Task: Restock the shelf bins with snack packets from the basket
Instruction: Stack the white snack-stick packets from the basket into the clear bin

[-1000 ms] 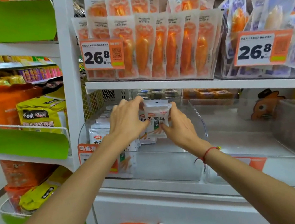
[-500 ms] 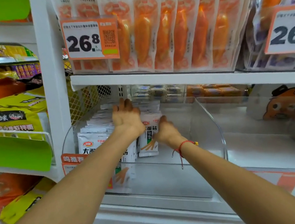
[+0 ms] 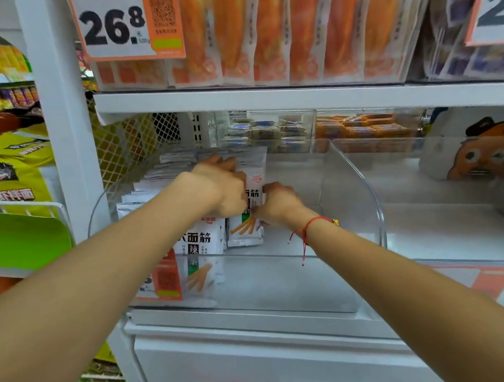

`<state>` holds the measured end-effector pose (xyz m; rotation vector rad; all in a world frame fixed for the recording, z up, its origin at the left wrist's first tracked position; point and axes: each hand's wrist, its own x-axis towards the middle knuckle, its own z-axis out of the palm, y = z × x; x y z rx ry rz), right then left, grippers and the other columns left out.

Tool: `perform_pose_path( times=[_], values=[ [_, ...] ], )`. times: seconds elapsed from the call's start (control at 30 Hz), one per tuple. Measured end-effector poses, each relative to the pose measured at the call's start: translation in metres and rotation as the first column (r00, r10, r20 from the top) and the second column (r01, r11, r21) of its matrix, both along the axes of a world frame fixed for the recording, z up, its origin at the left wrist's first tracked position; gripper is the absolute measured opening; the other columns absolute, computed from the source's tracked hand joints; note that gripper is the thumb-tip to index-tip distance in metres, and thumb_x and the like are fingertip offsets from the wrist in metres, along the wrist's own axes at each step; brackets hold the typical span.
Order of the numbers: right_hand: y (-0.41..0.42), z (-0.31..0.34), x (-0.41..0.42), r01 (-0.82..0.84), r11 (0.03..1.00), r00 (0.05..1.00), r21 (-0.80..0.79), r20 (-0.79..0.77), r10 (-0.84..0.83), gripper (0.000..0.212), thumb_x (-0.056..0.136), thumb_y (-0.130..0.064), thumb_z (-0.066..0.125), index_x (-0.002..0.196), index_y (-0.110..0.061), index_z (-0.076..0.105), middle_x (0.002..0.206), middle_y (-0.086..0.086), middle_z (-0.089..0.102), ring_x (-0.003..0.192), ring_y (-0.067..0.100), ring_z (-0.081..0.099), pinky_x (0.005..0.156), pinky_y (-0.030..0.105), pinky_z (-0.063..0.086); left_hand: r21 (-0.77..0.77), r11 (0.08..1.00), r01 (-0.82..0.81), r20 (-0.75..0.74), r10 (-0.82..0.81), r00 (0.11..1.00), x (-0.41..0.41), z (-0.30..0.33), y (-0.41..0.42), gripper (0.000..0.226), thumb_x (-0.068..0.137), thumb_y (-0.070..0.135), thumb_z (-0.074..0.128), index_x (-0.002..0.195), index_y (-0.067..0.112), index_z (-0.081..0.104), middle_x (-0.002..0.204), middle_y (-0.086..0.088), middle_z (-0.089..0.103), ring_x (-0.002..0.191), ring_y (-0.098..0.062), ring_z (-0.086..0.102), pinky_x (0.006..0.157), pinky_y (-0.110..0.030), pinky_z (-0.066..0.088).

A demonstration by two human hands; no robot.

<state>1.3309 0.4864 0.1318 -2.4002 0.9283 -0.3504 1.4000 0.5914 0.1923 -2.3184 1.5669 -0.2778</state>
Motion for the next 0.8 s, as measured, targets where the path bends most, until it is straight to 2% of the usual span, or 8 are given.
perform_pose_path(
  times=[0.1, 0.17, 0.3, 0.4, 0.5, 0.57, 0.67, 0.8],
  values=[
    [0.006, -0.001, -0.001, -0.07, 0.994, 0.997, -0.085, -0.051, 0.066, 0.033, 0.091, -0.025, 0.051, 0.121, -0.009, 0.05, 0.115, 0.015, 0.063, 0.098, 0.035, 0.062, 0.087, 0.042, 0.053, 0.067, 0.996, -0.065, -0.033, 0.067, 0.997, 0.002, -0.003, -0.004, 0.05, 0.095, 0.042, 0.029, 0.143, 0.028, 0.034, 0.148, -0.003, 0.028, 0.136, -0.026, 0.02, 0.113, -0.038, 0.02],
    [0.009, 0.0, -0.003, -0.106, 0.991, 0.992, -0.078, -0.082, 0.1, 0.038, 0.095, -0.024, 0.046, 0.128, -0.008, 0.039, 0.119, 0.018, 0.06, 0.099, 0.038, 0.061, 0.087, 0.043, 0.052, 0.099, 0.992, -0.08, -0.048, 0.085, 0.995, 0.005, -0.006, -0.005, 0.051, 0.095, 0.044, 0.025, 0.144, 0.031, 0.032, 0.15, -0.001, 0.025, 0.138, -0.025, 0.019, 0.114, -0.039, 0.017],
    [0.013, 0.008, -0.01, -0.087, 0.993, 0.985, -0.082, -0.156, 0.074, 0.059, 0.091, -0.024, 0.054, 0.138, -0.006, 0.023, 0.128, 0.017, 0.053, 0.112, 0.036, 0.056, 0.093, 0.046, 0.049, 0.117, 0.982, -0.148, -0.048, 0.154, 0.987, 0.001, 0.0, -0.004, 0.055, 0.096, 0.046, 0.027, 0.147, 0.029, 0.024, 0.156, -0.003, 0.015, 0.143, -0.028, 0.009, 0.117, -0.044, 0.012],
    [0.013, 0.018, -0.018, -0.049, 0.985, 0.99, -0.167, -0.142, 0.025, 0.052, 0.088, -0.021, 0.058, 0.13, -0.004, 0.03, 0.123, 0.014, 0.053, 0.113, 0.034, 0.054, 0.088, 0.041, 0.048, 0.114, 0.98, -0.161, -0.032, 0.166, 0.986, -0.008, 0.008, 0.0, 0.054, 0.096, 0.046, 0.028, 0.147, 0.027, 0.025, 0.153, -0.007, 0.02, 0.142, -0.03, 0.011, 0.117, -0.043, 0.015],
    [0.015, 0.02, -0.024, -0.221, 0.958, 0.932, -0.183, -0.328, 0.153, 0.037, 0.089, -0.014, 0.053, 0.126, -0.013, 0.049, 0.126, 0.009, 0.055, 0.112, 0.031, 0.053, 0.093, 0.038, 0.047, 0.122, 0.979, -0.16, -0.007, 0.162, 0.987, -0.013, 0.014, 0.003, 0.055, 0.097, 0.045, 0.025, 0.147, 0.024, 0.028, 0.153, -0.009, 0.02, 0.142, -0.031, 0.011, 0.115, -0.042, 0.013],
    [0.014, 0.017, -0.027, -0.309, 0.942, 0.889, -0.129, -0.391, 0.237, 0.039, 0.089, -0.005, 0.048, 0.124, -0.019, 0.054, 0.134, 0.008, 0.051, 0.118, 0.03, 0.049, 0.098, 0.035, 0.044, 0.114, 0.98, -0.161, 0.021, 0.159, 0.987, -0.015, 0.017, 0.005, 0.056, 0.097, 0.044, 0.024, 0.148, 0.02, 0.027, 0.155, -0.01, 0.018, 0.143, -0.03, 0.01, 0.116, -0.041, 0.011],
    [0.013, 0.016, -0.029, -0.348, 0.926, 0.872, -0.144, -0.411, 0.264, 0.041, 0.089, -0.003, 0.047, 0.125, -0.022, 0.054, 0.138, 0.009, 0.045, 0.122, 0.03, 0.045, 0.099, 0.035, 0.041, 0.118, 0.981, -0.155, 0.062, 0.149, 0.987, -0.016, 0.017, 0.005, 0.055, 0.098, 0.042, 0.024, 0.149, 0.019, 0.024, 0.156, -0.01, 0.017, 0.144, -0.029, 0.011, 0.116, -0.039, 0.011],
    [0.015, 0.015, -0.026, -0.367, 0.906, 0.847, -0.212, -0.479, 0.231, 0.043, 0.09, -0.005, 0.047, 0.129, -0.023, 0.047, 0.134, 0.009, 0.045, 0.117, 0.03, 0.046, 0.094, 0.037, 0.042, 0.124, 0.978, -0.166, 0.053, 0.16, 0.986, -0.012, 0.014, 0.004, 0.055, 0.098, 0.043, 0.026, 0.148, 0.02, 0.024, 0.156, -0.008, 0.016, 0.144, -0.031, 0.009, 0.116, -0.041, 0.011]
  ],
)
